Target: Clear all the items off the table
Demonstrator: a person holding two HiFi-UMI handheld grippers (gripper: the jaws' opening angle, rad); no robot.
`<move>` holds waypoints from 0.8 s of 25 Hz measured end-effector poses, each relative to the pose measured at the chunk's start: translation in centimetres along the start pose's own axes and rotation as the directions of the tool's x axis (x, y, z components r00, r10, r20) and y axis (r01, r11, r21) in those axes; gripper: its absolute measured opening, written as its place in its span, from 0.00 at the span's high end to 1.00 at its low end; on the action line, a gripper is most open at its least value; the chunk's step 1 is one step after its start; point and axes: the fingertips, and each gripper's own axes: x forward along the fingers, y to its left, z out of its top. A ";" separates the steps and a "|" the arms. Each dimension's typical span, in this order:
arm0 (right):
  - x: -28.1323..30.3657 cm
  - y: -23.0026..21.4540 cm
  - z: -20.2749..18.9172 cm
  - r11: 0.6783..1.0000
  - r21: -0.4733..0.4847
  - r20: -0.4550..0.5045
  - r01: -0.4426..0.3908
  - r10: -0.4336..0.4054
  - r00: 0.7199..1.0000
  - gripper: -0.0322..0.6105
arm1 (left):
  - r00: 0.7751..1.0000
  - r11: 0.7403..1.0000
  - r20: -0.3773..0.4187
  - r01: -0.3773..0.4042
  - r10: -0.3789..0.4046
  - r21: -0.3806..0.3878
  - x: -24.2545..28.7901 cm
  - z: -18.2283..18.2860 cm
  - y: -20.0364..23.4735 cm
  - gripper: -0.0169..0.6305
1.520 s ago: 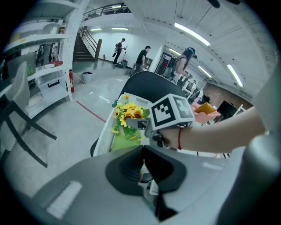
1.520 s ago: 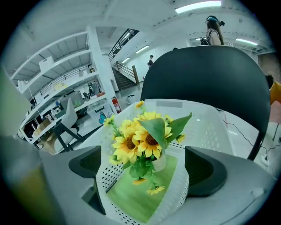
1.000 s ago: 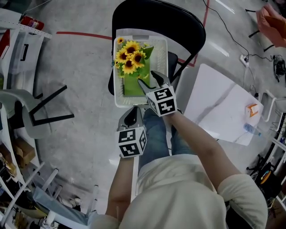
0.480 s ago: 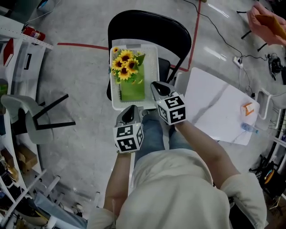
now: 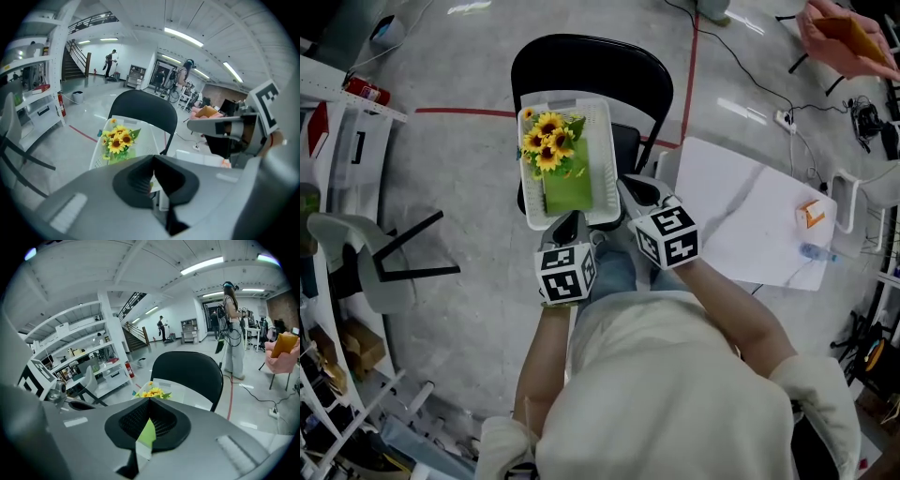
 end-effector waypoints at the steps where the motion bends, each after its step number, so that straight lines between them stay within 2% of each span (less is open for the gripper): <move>1: -0.5 0.1 0.1 1.000 -0.004 0.006 -0.007 0.007 1.000 0.95 | 1.000 1.000 0.001 0.004 -0.004 0.010 0.0 0.2 -0.2 0.96; 12: -5.2 -0.4 1.2 0.999 0.034 0.085 -0.035 0.032 0.996 0.95 | 0.999 0.996 0.040 0.029 -0.032 0.085 -0.6 3.4 -2.4 0.96; 20: -6.8 -0.6 1.2 0.999 0.032 0.108 -0.025 0.021 0.994 0.95 | 0.996 0.986 0.036 0.081 -0.087 0.147 -0.9 3.7 -4.3 0.96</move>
